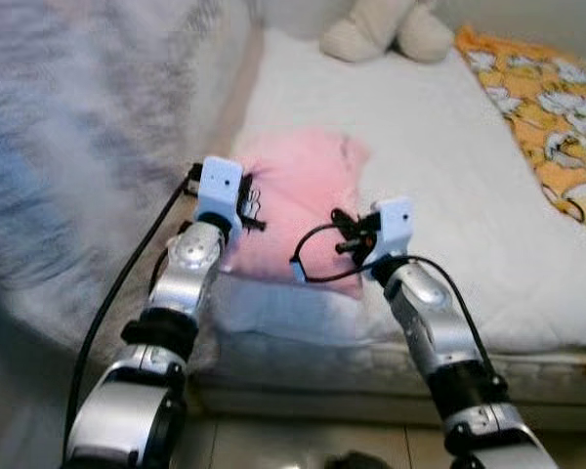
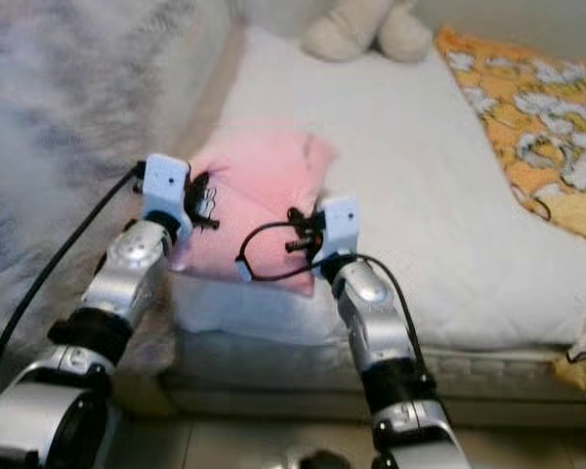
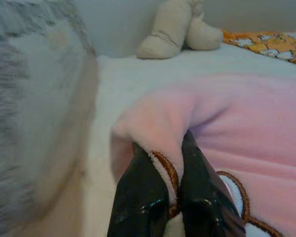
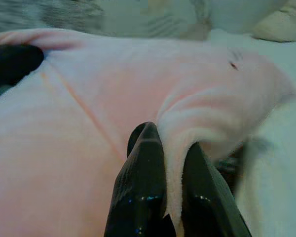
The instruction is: Clean up the room
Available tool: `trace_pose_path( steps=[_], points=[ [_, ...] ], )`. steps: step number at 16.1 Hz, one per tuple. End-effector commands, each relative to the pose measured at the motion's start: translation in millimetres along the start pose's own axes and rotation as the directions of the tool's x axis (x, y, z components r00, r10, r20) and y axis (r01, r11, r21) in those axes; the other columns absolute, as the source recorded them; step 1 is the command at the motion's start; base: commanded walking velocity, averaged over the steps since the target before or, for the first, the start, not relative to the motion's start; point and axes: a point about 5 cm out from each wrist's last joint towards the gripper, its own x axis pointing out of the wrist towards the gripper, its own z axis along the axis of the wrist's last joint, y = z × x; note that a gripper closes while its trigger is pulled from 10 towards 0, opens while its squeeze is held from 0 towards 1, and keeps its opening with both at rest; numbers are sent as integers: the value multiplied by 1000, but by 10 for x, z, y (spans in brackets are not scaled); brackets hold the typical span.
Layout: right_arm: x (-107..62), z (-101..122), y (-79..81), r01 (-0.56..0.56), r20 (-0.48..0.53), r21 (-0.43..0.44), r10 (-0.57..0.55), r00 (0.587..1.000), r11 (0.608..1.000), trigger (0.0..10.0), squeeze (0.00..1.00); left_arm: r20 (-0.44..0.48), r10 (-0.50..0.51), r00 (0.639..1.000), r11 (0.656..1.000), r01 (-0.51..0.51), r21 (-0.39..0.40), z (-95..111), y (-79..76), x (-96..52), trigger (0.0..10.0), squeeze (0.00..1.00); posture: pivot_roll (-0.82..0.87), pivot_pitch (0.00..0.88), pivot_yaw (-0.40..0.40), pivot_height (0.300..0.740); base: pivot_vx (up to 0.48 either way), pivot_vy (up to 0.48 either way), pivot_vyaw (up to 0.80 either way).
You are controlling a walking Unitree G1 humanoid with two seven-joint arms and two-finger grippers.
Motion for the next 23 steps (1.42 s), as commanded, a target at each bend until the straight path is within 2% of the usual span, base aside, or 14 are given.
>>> trace_pose_path(
  steps=[1, 4, 6, 7, 9, 10, 12, 14, 15, 17, 18, 21, 23],
  points=[
    [-58, -3, -152, 54, -1, -10, -54, 999, 998, 10000, 0, 57, 76, 996, 997, -76, 1, 173, 155, 43, 10000, 0, -96, 0, -7, 740, 461, 0, 0],
    [-56, -8, -158, 49, -4, -16, -49, 999, 999, 10000, 0, 55, 93, 994, 996, -94, 1, 181, 178, 50, 10000, 0, -93, 0, -8, 740, 461, 0, 0],
    [11, 8, -188, 21, -27, -38, -22, 999, 999, 10000, 0, 36, 143, 989, 990, -144, 6, 169, 219, 60, 10000, 0, -88, 0, -5, 740, 448, 0, 0],
    [97, 31, -174, -16, -46, -57, 14, 999, 998, 10000, 0, 30, 208, 978, 977, -209, 49, 159, 265, 63, 10000, 0, -81, 0, -3, 740, 435, 0, 0],
    [228, -21, -106, -104, -135, -79, 93, 986, 991, 10000, 0, 24, 266, 964, 962, -267, 58, 131, 288, 72, 10000, 0, -67, 2, -6, 740, 0, 0, 0],
    [250, -109, -56, -162, -208, -131, 133, 969, 978, 10000, 0, 17, 304, 952, 951, -305, 57, 75, 311, 61, 10000, 0, -55, 7, -8, 740, 0, 0, 0],
    [232, -265, -7, -234, -317, -212, 159, 935, 949, 10000, 0, -17, 359, 933, 930, -357, 84, -102, 327, 3, 10000, 0, -19, 23, -19, 740, 0, 0, 0],
    [246, -334, 73, -294, -381, -262, 182, 907, 919, 10000, 0, -49, 376, 925, 921, -368, 125, -250, 308, -55, 10000, 0, -5, 35, -27, 740, 0, 0, 0],
    [297, -287, 117, -287, -368, -232, 190, 910, 929, 10000, 0, -52, 392, 918, 916, -385, 111, -241, 356, -56, 10000, 0, 3, 44, -36, 740, 0, 0, 0],
    [414, -107, 100, -169, -282, -107, 134, 950, 980, 10000, 0, 7, 385, 923, 917, -384, 107, -83, 430, -1, 10000, 0, 2, 45, -43, 740, 0, 0, 0],
    [451, -25, 75, -114, -234, -36, 103, 967, 993, 10000, 0, 28, 369, 929, 921, -370, 121, -17, 450, 29, 10000, 0, -1, 44, -42, 740, 0, 0, 0],
    [455, 9, 51, -74, -186, 8, 74, 980, 997, 10000, 0, 47, 393, 918, 909, -396, 126, 25, 489, 38, 10000, 0, -16, 40, -36, 740, 0, 0, 0],
    [393, -97, 4, -60, -223, -18, 54, 973, 998, 10000, 0, 12, 388, 922, 912, -386, 141, -48, 444, 35, 10000, 0, -32, 42, -36, 740, 0, 0, 0]
  ],
)
